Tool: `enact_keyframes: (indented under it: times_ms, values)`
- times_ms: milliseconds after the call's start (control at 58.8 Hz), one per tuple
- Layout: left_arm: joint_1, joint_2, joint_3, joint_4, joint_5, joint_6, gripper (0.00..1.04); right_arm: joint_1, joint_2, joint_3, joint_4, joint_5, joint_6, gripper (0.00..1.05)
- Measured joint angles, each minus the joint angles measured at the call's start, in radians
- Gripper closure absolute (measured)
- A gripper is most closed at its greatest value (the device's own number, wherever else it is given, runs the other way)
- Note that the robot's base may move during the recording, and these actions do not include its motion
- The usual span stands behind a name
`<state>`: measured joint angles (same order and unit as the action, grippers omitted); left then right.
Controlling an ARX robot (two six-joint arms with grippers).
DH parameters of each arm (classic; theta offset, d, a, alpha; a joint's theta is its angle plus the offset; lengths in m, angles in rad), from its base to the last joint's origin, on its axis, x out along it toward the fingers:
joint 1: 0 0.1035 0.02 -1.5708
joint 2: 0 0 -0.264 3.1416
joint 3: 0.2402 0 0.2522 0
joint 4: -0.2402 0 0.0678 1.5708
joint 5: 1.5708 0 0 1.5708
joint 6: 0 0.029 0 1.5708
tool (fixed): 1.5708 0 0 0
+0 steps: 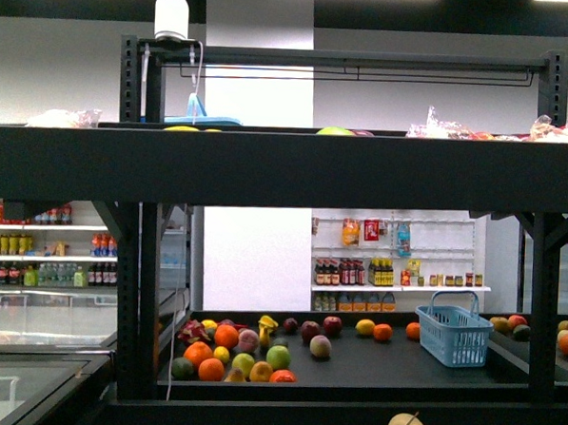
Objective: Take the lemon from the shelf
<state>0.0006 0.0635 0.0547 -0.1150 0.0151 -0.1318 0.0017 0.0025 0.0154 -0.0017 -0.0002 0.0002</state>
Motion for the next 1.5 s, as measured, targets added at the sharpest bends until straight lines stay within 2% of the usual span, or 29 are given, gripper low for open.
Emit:
enact_keyframes:
  times_ms: [51, 153, 272, 442, 561, 918, 1377, 1445, 1496]
  values:
    - [0.026, 0.104, 0.031, -0.022, 0.060, -0.137, 0.08, 0.000, 0.000, 0.000, 0.000, -0.001, 0.000, 0.07]
    - [0.186, 0.446, 0.151, 0.186, 0.249, -0.493, 0.08, 0.000, 0.000, 0.000, 0.000, 0.000, 0.000, 0.07]
    - [0.306, 0.795, 0.359, 0.311, 0.354, -0.695, 0.08, 0.000, 0.000, 0.000, 0.000, 0.000, 0.000, 0.07]
    - [0.445, 1.166, 0.667, 0.334, 0.368, -0.865, 0.08, 0.000, 0.000, 0.000, 0.000, 0.000, 0.000, 0.07]
    - [0.500, 1.323, 0.827, 0.298, 0.361, -0.928, 0.08, 0.000, 0.000, 0.000, 0.000, 0.000, 0.000, 0.07]
    - [0.598, 1.619, 1.184, 0.217, 0.352, -0.997, 0.08, 0.000, 0.000, 0.000, 0.000, 0.000, 0.000, 0.07]
    - [0.598, 1.830, 1.394, 0.294, 0.353, -1.048, 0.08, 0.000, 0.000, 0.000, 0.000, 0.000, 0.000, 0.07]
    - [0.594, 1.840, 1.402, 0.294, 0.352, -1.046, 0.17, 0.000, 0.000, 0.000, 0.000, 0.000, 0.000, 0.07]
    - [0.592, 1.851, 1.408, 0.291, 0.351, -1.046, 0.27, 0.000, 0.000, 0.000, 0.000, 0.000, 0.000, 0.07]
